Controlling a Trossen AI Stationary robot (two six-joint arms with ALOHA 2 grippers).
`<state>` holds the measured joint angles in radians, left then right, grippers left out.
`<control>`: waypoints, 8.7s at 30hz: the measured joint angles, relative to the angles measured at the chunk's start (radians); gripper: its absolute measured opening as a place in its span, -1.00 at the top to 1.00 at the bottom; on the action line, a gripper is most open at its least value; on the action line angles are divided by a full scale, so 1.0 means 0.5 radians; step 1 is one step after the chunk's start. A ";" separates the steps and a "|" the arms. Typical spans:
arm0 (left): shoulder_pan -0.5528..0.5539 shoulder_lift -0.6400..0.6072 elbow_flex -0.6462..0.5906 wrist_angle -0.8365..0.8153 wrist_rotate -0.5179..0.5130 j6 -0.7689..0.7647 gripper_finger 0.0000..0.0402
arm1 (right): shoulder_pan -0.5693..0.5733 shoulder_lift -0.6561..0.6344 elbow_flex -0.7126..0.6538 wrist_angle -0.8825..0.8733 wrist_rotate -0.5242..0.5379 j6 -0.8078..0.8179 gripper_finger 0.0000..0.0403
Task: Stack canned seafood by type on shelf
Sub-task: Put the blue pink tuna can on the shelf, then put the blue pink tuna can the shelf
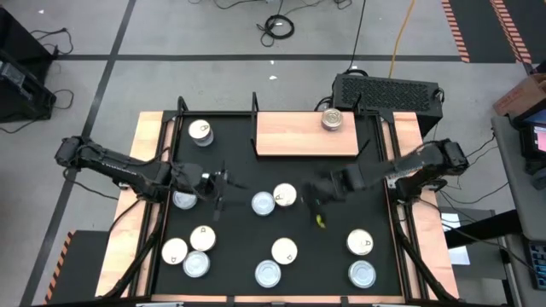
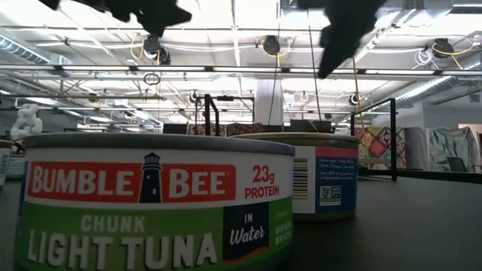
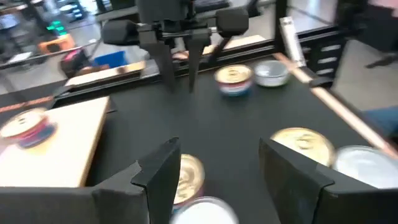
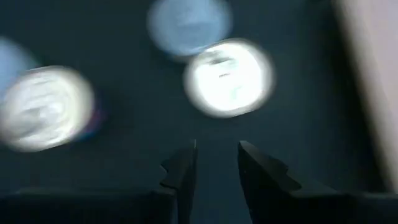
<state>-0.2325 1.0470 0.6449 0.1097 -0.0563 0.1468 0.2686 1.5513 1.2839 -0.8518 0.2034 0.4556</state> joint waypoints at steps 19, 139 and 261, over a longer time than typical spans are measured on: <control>-0.329 0.080 0.000 0.141 -0.262 0.130 -0.08 | 0.807 0.020 0.000 0.198 0.602 0.041 0.45; 0.386 -0.359 -0.580 0.654 0.057 -0.018 -0.08 | 0.048 0.451 -0.004 -0.201 0.950 -0.268 1.00; 0.386 -0.358 -0.579 0.762 0.105 -0.070 -0.08 | 0.708 0.105 -0.128 -0.705 -0.484 2.713 0.36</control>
<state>-0.0395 0.8680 0.3553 0.4905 -0.0036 0.1116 0.6224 1.6038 1.2198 -1.2042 -0.0387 1.8119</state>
